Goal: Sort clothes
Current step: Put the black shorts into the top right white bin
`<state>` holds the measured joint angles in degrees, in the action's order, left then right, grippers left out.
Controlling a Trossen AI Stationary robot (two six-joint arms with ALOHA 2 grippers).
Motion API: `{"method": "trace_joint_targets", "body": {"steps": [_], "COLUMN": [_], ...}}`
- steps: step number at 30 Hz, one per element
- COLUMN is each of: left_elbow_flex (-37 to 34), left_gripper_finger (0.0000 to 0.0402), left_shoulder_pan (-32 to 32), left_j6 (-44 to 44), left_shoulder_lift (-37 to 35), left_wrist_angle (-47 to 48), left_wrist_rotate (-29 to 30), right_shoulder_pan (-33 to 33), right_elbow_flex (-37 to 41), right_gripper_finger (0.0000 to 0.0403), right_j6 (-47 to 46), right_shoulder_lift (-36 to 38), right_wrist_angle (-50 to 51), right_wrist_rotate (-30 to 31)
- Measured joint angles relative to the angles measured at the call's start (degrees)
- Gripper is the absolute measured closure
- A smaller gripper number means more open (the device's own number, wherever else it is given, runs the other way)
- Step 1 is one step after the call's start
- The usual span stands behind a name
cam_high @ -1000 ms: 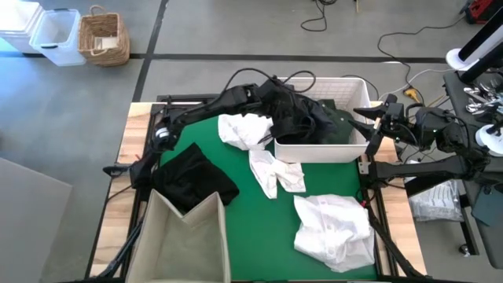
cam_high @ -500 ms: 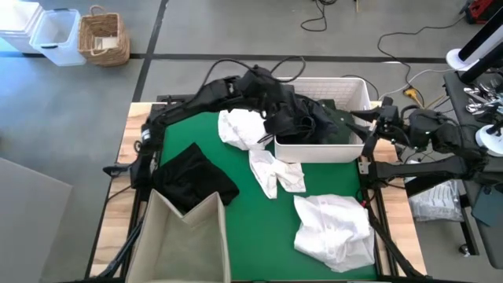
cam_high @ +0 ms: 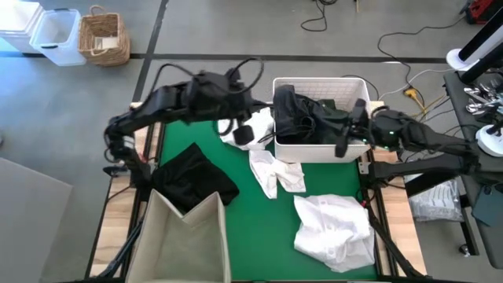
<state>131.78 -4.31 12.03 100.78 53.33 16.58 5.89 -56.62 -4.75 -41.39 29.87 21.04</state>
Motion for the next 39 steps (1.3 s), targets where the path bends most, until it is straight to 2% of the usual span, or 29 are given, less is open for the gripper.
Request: {"method": "trace_joint_targets", "body": {"steps": [3, 6, 13, 19, 28, 36, 39], "left_elbow_flex": [-4.96, -13.15, -35.78, -48.37, -54.2, -57.56, -58.43], "left_gripper_finger": [0.0401, 0.0401, 0.0401, 0.0401, 0.0401, 0.0401, 0.0401], "left_shoulder_pan": [2.05, 3.83, 7.3, 8.86, 9.3, 9.89, 9.91], "left_j6": [-0.53, -1.57, -2.53, -6.43, -6.62, -7.2, -8.06], "left_shoulder_lift": [-4.25, -9.24, -22.78, -31.92, -38.98, -40.95, -41.2], "left_wrist_angle": [-1.43, -5.14, -21.52, -27.33, -31.83, -32.15, -32.32], "left_wrist_rotate": [5.35, 9.29, 9.65, 9.87, 9.91, 9.9, 9.9], "right_shoulder_pan": [0.02, 0.02, 1.03, 2.47, 5.33, 11.91, 14.81], "right_elbow_flex": [-0.08, -1.0, -7.43, -12.9, -16.8, -18.58, -18.7], "right_gripper_finger": [0.0388, 0.039, 0.039, 0.039, 0.039, 0.039, 0.039], "right_j6": [1.3, 1.77, 1.98, 3.26, 5.48, 5.7, 5.35], "right_shoulder_lift": [-3.18, -6.56, -15.33, -22.06, -27.34, -29.54, -30.75], "right_wrist_angle": [-4.89, -8.48, -9.18, -7.65, -8.01, -7.39, -6.55], "right_wrist_rotate": [-0.01, -0.01, -0.01, -0.02, -0.04, -0.51, -2.98]}}
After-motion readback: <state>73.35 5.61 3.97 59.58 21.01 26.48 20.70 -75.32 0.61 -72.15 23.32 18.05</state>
